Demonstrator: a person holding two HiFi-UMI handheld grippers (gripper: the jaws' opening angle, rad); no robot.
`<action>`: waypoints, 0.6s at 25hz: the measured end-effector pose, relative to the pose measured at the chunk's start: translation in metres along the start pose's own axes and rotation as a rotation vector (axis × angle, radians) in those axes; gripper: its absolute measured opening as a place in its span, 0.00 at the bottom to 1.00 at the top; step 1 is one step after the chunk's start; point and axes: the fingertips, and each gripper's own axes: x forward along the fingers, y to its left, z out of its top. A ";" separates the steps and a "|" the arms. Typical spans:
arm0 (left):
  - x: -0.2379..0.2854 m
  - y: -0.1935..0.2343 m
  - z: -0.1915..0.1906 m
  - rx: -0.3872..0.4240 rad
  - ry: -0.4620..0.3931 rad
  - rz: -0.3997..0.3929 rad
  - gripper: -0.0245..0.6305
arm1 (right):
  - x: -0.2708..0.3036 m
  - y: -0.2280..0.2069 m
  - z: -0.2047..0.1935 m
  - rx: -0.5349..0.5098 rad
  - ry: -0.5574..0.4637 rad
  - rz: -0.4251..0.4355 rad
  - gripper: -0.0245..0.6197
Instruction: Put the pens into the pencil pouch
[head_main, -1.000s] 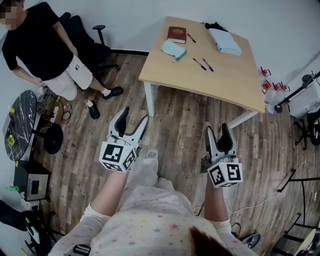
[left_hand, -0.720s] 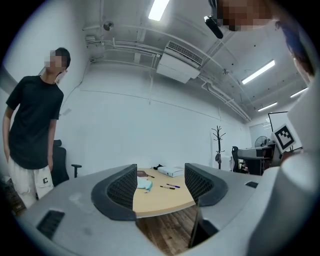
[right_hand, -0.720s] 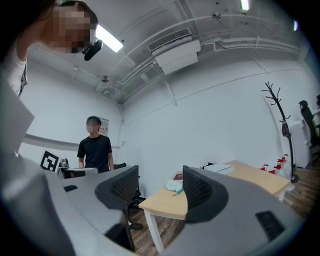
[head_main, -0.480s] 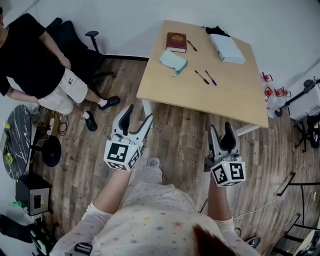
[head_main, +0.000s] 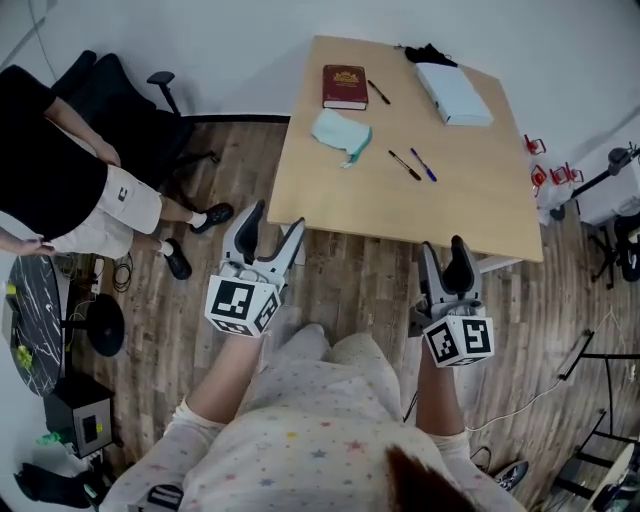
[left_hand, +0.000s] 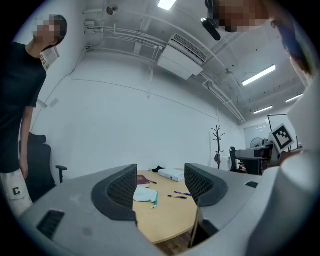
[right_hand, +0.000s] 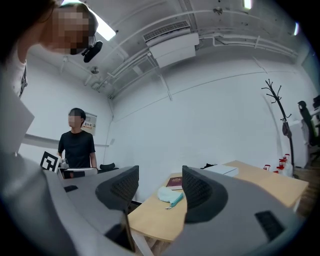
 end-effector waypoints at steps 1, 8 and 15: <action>0.006 0.003 -0.001 -0.004 0.003 0.003 0.45 | 0.006 -0.003 -0.001 0.000 0.005 0.003 0.43; 0.056 0.014 -0.008 -0.009 0.012 0.051 0.45 | 0.059 -0.037 -0.004 0.011 0.025 0.057 0.43; 0.130 0.017 0.000 -0.006 -0.010 0.134 0.45 | 0.131 -0.096 0.013 -0.013 0.026 0.158 0.43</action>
